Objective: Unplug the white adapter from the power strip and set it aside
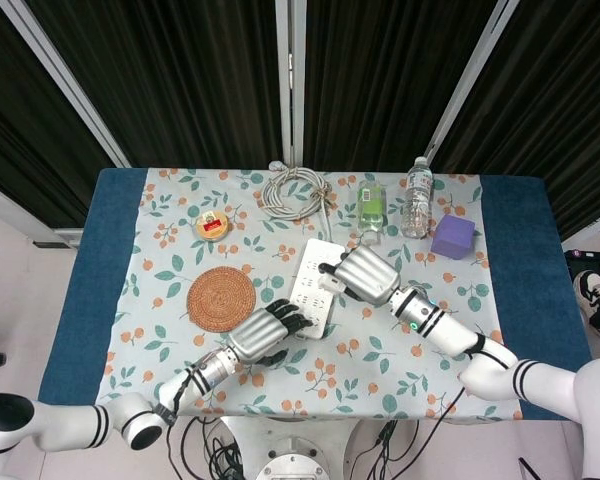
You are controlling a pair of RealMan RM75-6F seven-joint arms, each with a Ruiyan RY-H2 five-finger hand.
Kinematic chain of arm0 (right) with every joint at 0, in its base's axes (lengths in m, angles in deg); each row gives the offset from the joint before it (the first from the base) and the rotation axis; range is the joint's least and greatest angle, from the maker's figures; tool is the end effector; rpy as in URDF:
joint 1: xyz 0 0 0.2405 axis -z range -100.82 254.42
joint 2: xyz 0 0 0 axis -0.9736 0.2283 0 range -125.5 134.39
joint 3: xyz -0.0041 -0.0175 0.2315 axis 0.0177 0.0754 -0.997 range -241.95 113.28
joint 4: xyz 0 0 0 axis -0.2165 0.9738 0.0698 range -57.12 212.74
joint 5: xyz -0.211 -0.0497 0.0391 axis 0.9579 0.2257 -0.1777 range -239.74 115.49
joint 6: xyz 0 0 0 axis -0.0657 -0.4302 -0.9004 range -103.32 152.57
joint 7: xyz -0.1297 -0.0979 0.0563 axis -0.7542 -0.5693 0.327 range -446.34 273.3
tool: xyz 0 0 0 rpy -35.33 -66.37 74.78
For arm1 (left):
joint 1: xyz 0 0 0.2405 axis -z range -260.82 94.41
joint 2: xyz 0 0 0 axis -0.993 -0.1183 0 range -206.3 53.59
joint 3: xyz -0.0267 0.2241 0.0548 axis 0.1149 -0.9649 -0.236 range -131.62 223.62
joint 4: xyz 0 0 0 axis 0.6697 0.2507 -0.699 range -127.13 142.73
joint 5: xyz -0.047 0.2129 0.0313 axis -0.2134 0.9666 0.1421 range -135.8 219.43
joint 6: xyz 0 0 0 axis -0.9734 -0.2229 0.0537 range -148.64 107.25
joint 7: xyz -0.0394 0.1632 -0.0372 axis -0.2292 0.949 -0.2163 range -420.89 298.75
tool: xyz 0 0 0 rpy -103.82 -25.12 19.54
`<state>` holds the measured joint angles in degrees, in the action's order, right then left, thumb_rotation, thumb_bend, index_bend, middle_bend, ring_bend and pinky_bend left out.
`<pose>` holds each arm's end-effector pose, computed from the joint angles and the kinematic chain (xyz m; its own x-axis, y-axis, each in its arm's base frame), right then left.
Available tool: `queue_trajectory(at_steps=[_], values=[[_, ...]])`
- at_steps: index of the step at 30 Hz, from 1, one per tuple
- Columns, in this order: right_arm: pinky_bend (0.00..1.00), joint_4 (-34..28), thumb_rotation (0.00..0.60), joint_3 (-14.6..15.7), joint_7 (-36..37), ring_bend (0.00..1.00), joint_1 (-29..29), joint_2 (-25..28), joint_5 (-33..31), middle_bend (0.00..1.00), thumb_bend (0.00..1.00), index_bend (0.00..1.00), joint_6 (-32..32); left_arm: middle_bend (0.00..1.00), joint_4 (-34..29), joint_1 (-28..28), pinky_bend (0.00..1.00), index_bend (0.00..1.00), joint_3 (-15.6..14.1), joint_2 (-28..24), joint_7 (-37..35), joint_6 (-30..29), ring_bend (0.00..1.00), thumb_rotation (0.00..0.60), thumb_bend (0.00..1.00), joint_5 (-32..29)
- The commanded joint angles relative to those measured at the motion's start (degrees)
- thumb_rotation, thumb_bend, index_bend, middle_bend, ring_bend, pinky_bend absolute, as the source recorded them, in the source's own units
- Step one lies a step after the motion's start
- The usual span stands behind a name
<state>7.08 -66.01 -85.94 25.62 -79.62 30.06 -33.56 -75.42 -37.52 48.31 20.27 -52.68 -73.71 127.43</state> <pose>-0.1039 -0.3758 -0.0148 0.6260 -0.0254 0.7794 -0.5507 -0.7221 0.4187 -0.0624 0.2783 -0.1042 0.4794 0.3289 0.8136 0.6917 -0.7122 -0.1197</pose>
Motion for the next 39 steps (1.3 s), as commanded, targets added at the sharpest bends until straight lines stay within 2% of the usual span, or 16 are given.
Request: queue_trajectory(at_steps=[1, 2, 6, 10, 13, 15, 18, 24, 32, 39], values=[[0.65, -6.4, 0.600, 0.1, -3.9, 0.54, 2.7, 6.2, -5.3, 0.64, 0.46, 0.83, 2.9, 0.18, -3.0, -1.7, 0.11, 0.15, 0.0, -3.0, 0.8, -3.5, 0.10, 0.600, 0.36, 1.1], [0.63, -7.7, 0.600, 0.1, -4.7, 0.52, 3.2, 7.3, -6.6, 0.62, 0.46, 0.79, 3.6, 0.18, -3.7, -2.2, 0.11, 0.14, 0.1, -3.9, 1.0, -4.4, 0.10, 0.600, 0.36, 1.3], [0.52, -12.1, 0.600, 0.3, -8.0, 0.39, 4.6, 10.7, -13.1, 0.49, 0.39, 0.55, 8.2, 0.18, -6.6, -5.2, 0.11, 0.14, 0.2, -8.0, 1.7, -9.4, 0.10, 0.600, 0.34, 1.2], [0.44, -12.6, 0.600, 0.2, -9.7, 0.28, 5.1, 10.4, -17.4, 0.38, 0.34, 0.32, 11.1, 0.18, -8.4, -8.3, 0.10, 0.14, 0.3, -11.7, 1.9, -13.2, 0.10, 0.600, 0.33, 0.0], [0.33, -12.7, 0.600, 0.0, -10.9, 0.16, 5.0, 10.0, -19.5, 0.25, 0.30, 0.08, 12.8, 0.18, -9.6, -10.7, 0.09, 0.14, 0.3, -14.4, 2.0, -15.8, 0.10, 0.600, 0.31, -1.4], [0.26, -13.4, 0.600, -0.3, -11.5, 0.08, 5.1, 10.2, -20.4, 0.16, 0.27, 0.01, 13.0, 0.18, -10.1, -12.6, 0.09, 0.14, 0.4, -16.1, 1.6, -17.8, 0.10, 0.600, 0.30, -2.3], [0.19, -15.1, 0.600, -1.2, -11.0, 0.00, 5.9, 11.4, -20.6, 0.05, 0.26, 0.00, 11.3, 0.18, -10.3, -15.5, 0.08, 0.14, 0.5, -18.5, 0.4, -21.0, 0.10, 0.600, 0.30, -3.6], [0.17, -20.3, 0.600, -1.3, -7.8, 0.00, 10.5, 16.7, -17.8, 0.04, 0.26, 0.00, 4.1, 0.18, -9.2, -22.4, 0.08, 0.14, 0.5, -23.1, -4.1, -27.7, 0.10, 0.600, 0.29, -6.5], [0.15, -25.1, 0.600, 3.2, -4.7, 0.00, 24.7, 23.2, -11.9, 0.11, 0.27, 0.00, -14.2, 0.18, -6.1, -32.3, 0.05, 0.14, -0.7, -26.9, -8.6, -35.3, 0.10, 0.600, 0.29, -10.4], [0.13, -25.0, 0.600, 6.4, -2.6, 0.00, 36.2, 22.8, -9.7, 0.09, 0.27, 0.00, -26.7, 0.18, -6.6, -38.2, 0.03, 0.14, -2.1, -27.5, -7.4, -40.0, 0.10, 0.600, 0.29, -10.2]])
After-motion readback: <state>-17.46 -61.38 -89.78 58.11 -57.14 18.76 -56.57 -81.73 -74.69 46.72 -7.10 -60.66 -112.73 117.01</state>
